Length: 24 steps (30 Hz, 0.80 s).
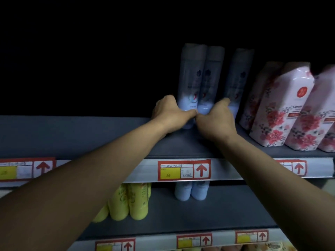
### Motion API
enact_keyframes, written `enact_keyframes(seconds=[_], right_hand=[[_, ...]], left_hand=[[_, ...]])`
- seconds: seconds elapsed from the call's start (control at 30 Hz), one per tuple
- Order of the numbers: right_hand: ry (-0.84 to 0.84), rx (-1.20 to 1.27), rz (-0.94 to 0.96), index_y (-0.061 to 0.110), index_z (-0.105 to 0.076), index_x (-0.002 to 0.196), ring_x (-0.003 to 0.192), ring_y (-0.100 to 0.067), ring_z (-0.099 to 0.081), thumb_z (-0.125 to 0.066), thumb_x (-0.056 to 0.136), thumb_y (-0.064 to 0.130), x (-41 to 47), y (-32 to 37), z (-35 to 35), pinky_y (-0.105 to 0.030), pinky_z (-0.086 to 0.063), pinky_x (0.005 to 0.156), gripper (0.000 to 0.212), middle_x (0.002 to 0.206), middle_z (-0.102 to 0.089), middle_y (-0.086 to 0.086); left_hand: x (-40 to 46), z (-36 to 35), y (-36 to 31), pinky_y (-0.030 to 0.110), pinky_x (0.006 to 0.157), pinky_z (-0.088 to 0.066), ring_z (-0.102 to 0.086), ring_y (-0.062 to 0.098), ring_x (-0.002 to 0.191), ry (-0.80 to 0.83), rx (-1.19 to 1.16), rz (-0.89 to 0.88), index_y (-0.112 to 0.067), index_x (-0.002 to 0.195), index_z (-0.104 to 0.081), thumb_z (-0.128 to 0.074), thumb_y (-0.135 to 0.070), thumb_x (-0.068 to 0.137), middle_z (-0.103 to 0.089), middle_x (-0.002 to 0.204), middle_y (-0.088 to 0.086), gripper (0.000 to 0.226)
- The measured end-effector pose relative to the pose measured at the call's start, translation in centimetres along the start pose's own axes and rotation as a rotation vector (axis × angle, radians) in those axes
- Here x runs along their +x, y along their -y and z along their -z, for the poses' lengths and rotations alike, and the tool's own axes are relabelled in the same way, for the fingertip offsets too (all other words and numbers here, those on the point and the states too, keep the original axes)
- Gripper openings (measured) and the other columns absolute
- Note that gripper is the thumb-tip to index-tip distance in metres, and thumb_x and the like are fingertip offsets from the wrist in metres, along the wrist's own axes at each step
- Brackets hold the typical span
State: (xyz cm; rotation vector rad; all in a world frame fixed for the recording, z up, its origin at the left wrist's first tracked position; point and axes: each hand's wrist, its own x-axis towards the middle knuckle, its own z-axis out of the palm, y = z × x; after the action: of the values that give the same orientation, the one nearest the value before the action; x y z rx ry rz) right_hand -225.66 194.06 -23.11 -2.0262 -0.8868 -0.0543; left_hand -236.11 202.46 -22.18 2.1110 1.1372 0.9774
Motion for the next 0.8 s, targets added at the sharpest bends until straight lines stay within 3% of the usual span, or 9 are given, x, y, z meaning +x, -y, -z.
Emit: enact_keyframes(seconds=[0.1, 0.23, 0.5, 0.67, 0.8], right_hand=[[0.032, -0.021, 0.013, 0.011, -0.034, 0.115, 0.120, -0.038, -0.057, -0.069, 0.093, 0.037, 0.3, 0.1, -0.2, -0.038, -0.044, 0.077, 0.049, 0.128, -0.060, -0.021], [0.035, -0.026, 0.008, 0.001, -0.043, 0.134, 0.132, -0.039, -0.050, -0.075, 0.090, 0.040, 0.5, 0.4, 0.0, -0.039, -0.043, 0.101, 0.066, 0.147, -0.047, -0.022], [0.038, 0.017, -0.011, 0.004, -0.049, 0.124, 0.120, -0.039, -0.060, -0.080, 0.085, 0.048, 0.7, 0.9, 0.1, -0.042, -0.051, 0.093, 0.067, 0.129, -0.063, -0.020], [0.087, 0.021, 0.046, 0.009, -0.050, 0.122, 0.115, -0.034, -0.063, -0.086, 0.075, 0.054, -0.7, 1.0, 1.7, -0.040, -0.051, 0.086, 0.074, 0.124, -0.066, -0.012], [0.085, 0.062, 0.115, 0.013, -0.055, 0.117, 0.111, -0.029, -0.065, -0.088, 0.069, 0.058, -2.5, 0.4, 2.8, -0.044, -0.055, 0.090, 0.073, 0.117, -0.070, -0.006]], left_hand=[[-0.3, 0.0, -0.1, 0.033, 0.079, -0.054, -0.066, 0.027, 0.105, -0.014, 0.002, 0.012, -0.011, 0.109, -0.063, -0.087, -0.055, 0.072, -0.067, 0.116, 0.006, 0.062], [-0.5, 0.2, 0.0, 0.028, 0.072, -0.045, -0.067, 0.026, 0.103, -0.052, -0.043, 0.044, -0.014, 0.101, -0.063, -0.088, -0.055, 0.067, -0.068, 0.111, 0.004, 0.058], [-0.7, 0.9, 0.6, 0.028, 0.077, -0.049, -0.069, 0.026, 0.108, -0.106, -0.083, 0.060, -0.011, 0.112, -0.069, -0.091, -0.058, 0.064, -0.072, 0.119, 0.007, 0.071], [-1.2, 2.3, 0.8, 0.040, 0.094, -0.058, -0.068, 0.026, 0.112, -0.060, -0.043, 0.030, -0.016, 0.117, -0.066, -0.094, -0.062, 0.055, -0.071, 0.123, 0.005, 0.083], [-3.1, 3.7, 1.0, 0.040, 0.095, -0.058, -0.069, 0.019, 0.109, -0.047, -0.045, -0.061, -0.023, 0.115, -0.067, -0.096, -0.058, 0.055, -0.074, 0.120, -0.003, 0.076]])
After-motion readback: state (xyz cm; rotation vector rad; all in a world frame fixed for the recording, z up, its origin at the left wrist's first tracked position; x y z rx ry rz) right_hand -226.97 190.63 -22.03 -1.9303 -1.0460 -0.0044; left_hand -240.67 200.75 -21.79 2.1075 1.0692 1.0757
